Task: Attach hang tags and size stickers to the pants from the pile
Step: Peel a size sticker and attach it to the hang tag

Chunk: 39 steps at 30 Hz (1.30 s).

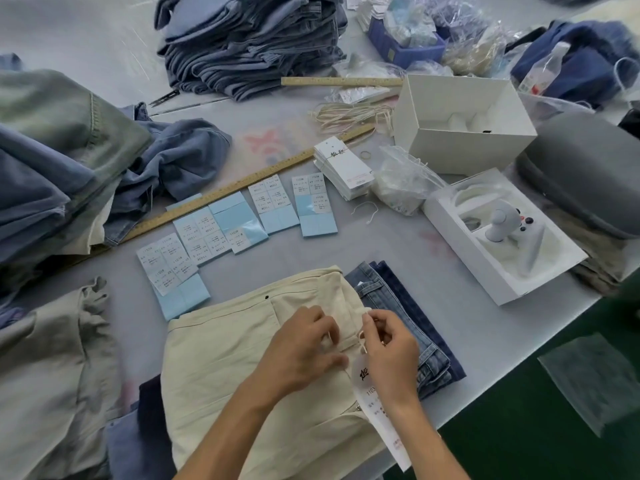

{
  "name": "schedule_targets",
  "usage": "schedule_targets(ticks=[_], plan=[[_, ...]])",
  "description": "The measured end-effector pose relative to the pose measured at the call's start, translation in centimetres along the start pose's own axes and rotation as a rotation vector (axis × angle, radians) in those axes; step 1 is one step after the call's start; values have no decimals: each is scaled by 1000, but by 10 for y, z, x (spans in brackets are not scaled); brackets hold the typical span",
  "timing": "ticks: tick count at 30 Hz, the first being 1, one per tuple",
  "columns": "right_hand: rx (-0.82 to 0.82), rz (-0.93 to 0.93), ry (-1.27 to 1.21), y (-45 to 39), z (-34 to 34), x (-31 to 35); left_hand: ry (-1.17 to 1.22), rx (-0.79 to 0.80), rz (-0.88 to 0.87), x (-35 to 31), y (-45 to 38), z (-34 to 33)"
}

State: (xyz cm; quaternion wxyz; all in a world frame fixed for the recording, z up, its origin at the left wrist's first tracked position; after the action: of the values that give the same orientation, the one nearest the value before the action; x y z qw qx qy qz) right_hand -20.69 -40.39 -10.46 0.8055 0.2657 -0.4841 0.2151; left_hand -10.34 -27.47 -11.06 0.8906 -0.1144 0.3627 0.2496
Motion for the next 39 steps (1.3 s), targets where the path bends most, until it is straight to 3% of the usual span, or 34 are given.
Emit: schedule_targets(ticks=[3,8,13,21,27,30,34,39], plan=[[81,52,67,5,-5,2,-55,-28,-41,-7,4,-7],[224,160,156,10,-12,6,410,-72,212,19,4,-3],[204,379,345,24,-16,16,771,14,267,23,-2,-5],[120,438,537,34,-24,18,900,-29,274,27,5,0],[111,385,490,32,-22,18,557,-124,70,23,8,6],[122,364,442,30,-21,18,495,-175,82,30,7,2],[141,325,427,28,-21,16,460,-86,106,32,3,-6],[154,328,482,27,-22,17,219,38,49,16,-3,-1]])
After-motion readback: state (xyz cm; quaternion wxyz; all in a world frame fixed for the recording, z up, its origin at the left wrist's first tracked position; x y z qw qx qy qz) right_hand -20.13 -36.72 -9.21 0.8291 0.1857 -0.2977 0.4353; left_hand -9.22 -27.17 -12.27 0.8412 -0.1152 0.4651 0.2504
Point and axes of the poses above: each hand's wrist, its own y-axis away from the middle knuckle, its own z-axis out of the back of the hand, x = y × z, the point moved 8 cm from there along -y, towards the middle knuckle, and after that the axes turned 8 degrees about -z, right-handed, at the moved point
